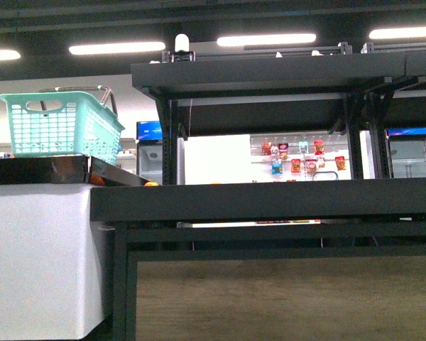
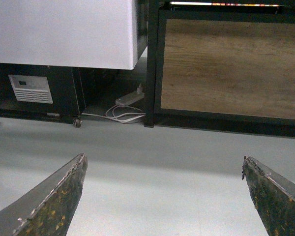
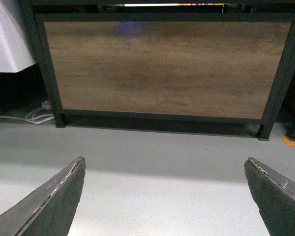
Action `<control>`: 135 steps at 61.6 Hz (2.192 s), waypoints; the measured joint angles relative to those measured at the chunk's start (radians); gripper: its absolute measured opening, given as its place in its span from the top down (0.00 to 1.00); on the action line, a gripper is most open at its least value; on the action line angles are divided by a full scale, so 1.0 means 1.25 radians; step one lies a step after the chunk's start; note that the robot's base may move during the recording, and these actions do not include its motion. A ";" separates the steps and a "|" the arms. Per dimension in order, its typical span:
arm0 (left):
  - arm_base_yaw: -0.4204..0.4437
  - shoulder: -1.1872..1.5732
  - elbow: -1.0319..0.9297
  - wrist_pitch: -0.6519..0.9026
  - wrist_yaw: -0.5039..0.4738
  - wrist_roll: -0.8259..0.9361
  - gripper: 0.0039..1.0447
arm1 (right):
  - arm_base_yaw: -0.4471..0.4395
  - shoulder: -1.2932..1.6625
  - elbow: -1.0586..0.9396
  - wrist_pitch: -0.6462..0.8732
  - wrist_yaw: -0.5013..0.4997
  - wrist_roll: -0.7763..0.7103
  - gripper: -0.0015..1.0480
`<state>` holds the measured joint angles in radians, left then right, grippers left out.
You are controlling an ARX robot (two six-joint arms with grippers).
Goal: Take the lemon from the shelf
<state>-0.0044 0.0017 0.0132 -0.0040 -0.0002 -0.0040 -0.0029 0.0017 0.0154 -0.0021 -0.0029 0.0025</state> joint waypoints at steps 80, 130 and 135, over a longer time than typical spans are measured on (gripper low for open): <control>0.000 0.000 0.000 0.000 0.000 0.000 0.07 | 0.000 0.000 0.000 0.000 0.001 0.000 0.07; 0.000 -0.001 0.000 0.000 0.000 0.000 0.07 | 0.000 0.000 0.000 0.000 0.000 0.000 0.07; 0.000 0.000 0.000 0.000 0.000 0.000 0.07 | 0.000 0.001 0.000 0.000 0.001 0.000 0.07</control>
<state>-0.0044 0.0021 0.0132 -0.0040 -0.0002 -0.0040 -0.0029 0.0029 0.0154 -0.0021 -0.0017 0.0025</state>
